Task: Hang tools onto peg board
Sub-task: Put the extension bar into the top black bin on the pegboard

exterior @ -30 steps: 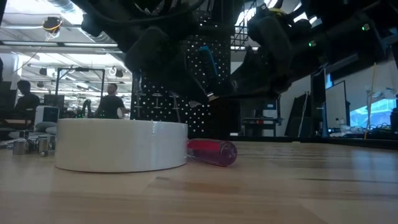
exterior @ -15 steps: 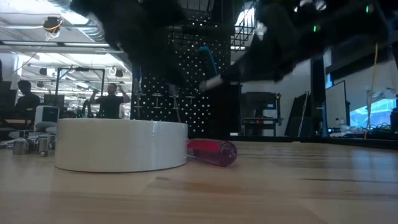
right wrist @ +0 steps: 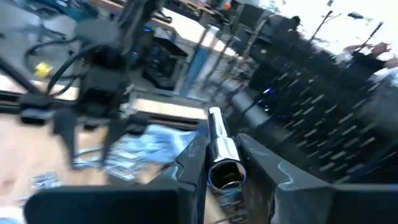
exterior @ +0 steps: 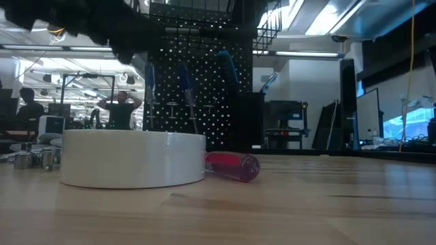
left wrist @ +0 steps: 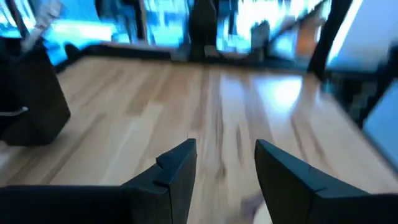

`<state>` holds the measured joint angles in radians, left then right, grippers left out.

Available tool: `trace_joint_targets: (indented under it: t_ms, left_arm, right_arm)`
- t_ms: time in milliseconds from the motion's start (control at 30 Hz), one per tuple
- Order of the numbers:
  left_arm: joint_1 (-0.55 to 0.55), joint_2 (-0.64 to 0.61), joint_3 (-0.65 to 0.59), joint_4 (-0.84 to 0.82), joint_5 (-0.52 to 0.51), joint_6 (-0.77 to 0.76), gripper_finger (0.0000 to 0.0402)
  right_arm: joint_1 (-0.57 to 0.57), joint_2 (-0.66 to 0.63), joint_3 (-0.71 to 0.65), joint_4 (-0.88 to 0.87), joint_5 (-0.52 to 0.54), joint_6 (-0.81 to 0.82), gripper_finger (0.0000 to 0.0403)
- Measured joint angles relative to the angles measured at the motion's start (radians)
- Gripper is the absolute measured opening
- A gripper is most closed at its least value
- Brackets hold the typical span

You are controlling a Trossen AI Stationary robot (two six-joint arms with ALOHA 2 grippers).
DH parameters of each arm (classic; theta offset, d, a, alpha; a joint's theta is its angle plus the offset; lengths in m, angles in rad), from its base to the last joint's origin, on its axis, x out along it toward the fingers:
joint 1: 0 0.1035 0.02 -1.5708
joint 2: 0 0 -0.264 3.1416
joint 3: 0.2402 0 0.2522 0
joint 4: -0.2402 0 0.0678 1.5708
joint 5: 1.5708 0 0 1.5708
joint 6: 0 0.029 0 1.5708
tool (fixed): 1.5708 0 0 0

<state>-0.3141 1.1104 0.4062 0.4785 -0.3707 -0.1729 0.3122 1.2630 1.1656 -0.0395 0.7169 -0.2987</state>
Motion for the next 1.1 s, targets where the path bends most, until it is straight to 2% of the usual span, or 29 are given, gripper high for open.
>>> trace_joint_targets:
  t_ms: [100,167,333,567,700,767,967,1100]
  left_arm:
    - [0.0,0.031,-0.091,0.221,-0.029,-0.031,0.0155]
    - [0.0,0.05,-0.128,0.281,-0.038,-0.043,0.0155]
    - [0.0,0.069,-0.14,0.26,-0.039,-0.056,0.0155]
    - [-0.008,0.072,-0.139,0.216,-0.038,-0.08,0.0155]
    - [-0.009,0.072,-0.139,0.181,-0.038,-0.115,0.0155]
    - [-0.01,0.072,-0.139,0.175,-0.038,-0.13,0.0155]
    - [-0.01,0.072,-0.139,0.161,-0.038,-0.146,0.0155]
    - [-0.011,0.072,-0.139,0.153,-0.032,-0.152,0.0155]
  right_arm:
    - [-0.055,0.021,0.184,-0.168,0.0,-0.021,0.007]
    - [-0.101,0.042,0.299,-0.27,0.0,-0.02,0.007]
    - [-0.244,0.104,0.563,-0.461,-0.019,0.008,0.007]
    - [-0.489,0.221,0.845,-0.713,-0.213,0.131,0.007]
    - [-0.593,0.281,0.903,-0.768,-0.359,0.214,0.0077]
    - [-0.615,0.305,0.904,-0.775,-0.39,0.221,0.0086]
    - [-0.634,0.36,0.904,-0.774,-0.398,0.221,0.0109]
    - [-0.633,0.363,0.904,-0.775,-0.397,0.204,0.0139]
